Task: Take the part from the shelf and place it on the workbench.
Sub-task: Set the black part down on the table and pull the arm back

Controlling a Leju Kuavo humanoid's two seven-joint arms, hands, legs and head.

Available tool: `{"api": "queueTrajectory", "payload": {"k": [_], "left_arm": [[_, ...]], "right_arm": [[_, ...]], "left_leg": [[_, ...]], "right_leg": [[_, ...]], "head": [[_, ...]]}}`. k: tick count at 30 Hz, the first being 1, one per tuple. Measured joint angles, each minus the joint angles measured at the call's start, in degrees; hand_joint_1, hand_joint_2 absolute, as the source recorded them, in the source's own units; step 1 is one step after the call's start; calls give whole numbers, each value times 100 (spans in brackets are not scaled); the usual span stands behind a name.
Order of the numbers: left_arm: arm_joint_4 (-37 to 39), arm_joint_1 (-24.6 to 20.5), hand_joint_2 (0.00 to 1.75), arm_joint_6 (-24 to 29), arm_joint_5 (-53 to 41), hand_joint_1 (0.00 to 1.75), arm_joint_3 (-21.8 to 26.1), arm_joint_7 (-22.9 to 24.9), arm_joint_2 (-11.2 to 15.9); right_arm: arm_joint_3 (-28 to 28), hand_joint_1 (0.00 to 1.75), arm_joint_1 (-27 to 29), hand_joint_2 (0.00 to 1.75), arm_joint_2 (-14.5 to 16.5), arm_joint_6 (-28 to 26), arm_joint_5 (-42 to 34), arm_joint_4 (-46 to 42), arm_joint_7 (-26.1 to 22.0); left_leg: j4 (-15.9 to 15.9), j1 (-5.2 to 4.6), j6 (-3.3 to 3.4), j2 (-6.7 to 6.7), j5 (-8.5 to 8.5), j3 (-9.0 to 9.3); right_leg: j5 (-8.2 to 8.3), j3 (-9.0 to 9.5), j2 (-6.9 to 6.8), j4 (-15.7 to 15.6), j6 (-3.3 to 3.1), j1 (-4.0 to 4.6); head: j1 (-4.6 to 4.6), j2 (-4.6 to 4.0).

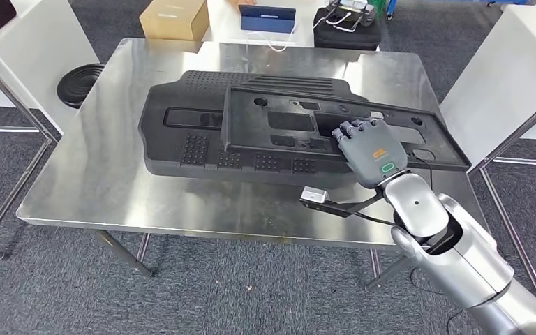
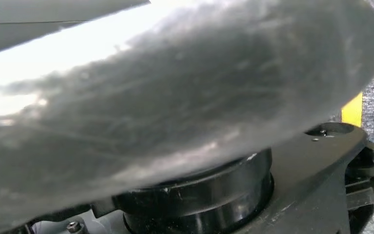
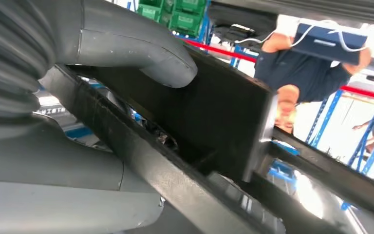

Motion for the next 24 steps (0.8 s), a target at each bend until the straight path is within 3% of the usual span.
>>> {"api": "queueTrajectory", "payload": {"k": [2,5,6,7,8,10,11,12,13,14,16,18,19,21,22,23,24], "left_arm": [[-27,-2,0,12,44,0,0,31,-8],[-45,6,0,80,103,0,-1,60,-10],[-45,19,0,95,113,0,-1,59,-10],[-45,36,0,101,116,0,0,56,-10],[-45,54,0,104,117,0,1,53,-10],[-45,80,0,114,119,0,3,51,-10],[-46,85,0,117,119,0,3,46,-9],[-47,84,0,117,119,0,2,42,-8],[-49,84,0,117,117,0,2,41,-7],[-50,79,0,119,116,0,1,45,-7],[-52,72,0,120,111,0,-2,56,-8],[-53,62,0,103,109,0,-5,60,-7],[-53,59,0,82,109,0,-6,64,-6],[-61,56,0,2,126,0,-17,84,-5],[-74,58,0,-42,139,0,-32,95,-5],[-90,59,0,-76,155,0,-52,108,-5],[-110,60,0,-85,170,0,-74,127,-5]], "right_arm": [[13,175,-38,175,9,40,4,7,20],[25,175,-34,175,-27,-4,-11,59,23],[30,175,-6,175,-43,-34,-19,93,18],[38,175,17,175,-54,-55,-25,132,13],[47,175,30,175,-57,-64,-28,166,10],[60,175,33,175,-60,-73,-32,225,10],[66,175,26,175,-58,-80,-33,256,9],[73,175,19,175,-52,-80,-35,286,7],[81,175,12,175,-39,-69,-36,314,4],[87,175,3,175,-24,-50,-35,333,3],[90,175,-7,175,10,-24,-34,353,2],[92,175,-40,175,59,8,-34,377,8],[95,175,-60,175,98,51,-36,394,15],[115,175,-85,175,220,178,-42,426,42],[135,175,-93,175,285,238,-45,437,57],[160,175,-102,175,345,283,-48,443,73],[182,175,-112,175,392,315,-50,446,90]], "left_leg": [[-70,16,78,-17,-43,100],[-113,20,143,-45,-143,208],[-113,21,146,-57,-190,258],[-113,23,141,-66,-246,325],[-113,27,129,-72,-307,407],[-113,27,83,-75,-443,559],[-119,19,53,-77,-506,626],[-131,9,16,-73,-561,669],[-139,-2,-23,-66,-595,707],[-141,-5,-55,-54,-612,754],[65,4,-109,-18,-584,693],[662,14,-143,11,-604,359],[1034,15,-159,18,-703,119],[1550,19,-189,24,-1018,-338],[1586,21,-195,25,-1100,-470],[1450,23,-190,26,-1056,-513],[1151,24,-177,28,-862,-472]], "right_leg": [[4,-255,-12,441,22,0],[-285,-1039,-17,1471,-25,-5],[-374,-1242,-17,1648,-18,-12],[-358,-1360,-18,1637,27,-24],[-216,-1378,-21,1423,107,-41],[355,-1219,-57,616,294,-81],[553,-1130,-94,273,294,-86],[686,-1057,-123,62,250,-72],[734,-1021,-142,-20,164,-56],[692,-981,-139,-20,57,-42],[681,-861,-111,-38,-58,-72],[599,-714,-99,-59,-170,-94],[548,-652,-98,-60,-219,-82],[439,-526,-77,-61,-267,-63],[381,-450,-59,-61,-268,-57],[319,-366,-42,-61,-261,-55],[254,-273,-28,-61,-247,-56]], "head": [[16,0],[28,0],[27,0],[28,0],[27,0],[32,0],[36,0],[38,0],[41,0],[38,0],[31,0],[15,0],[15,0],[12,0],[11,0],[8,0],[8,0]]}}
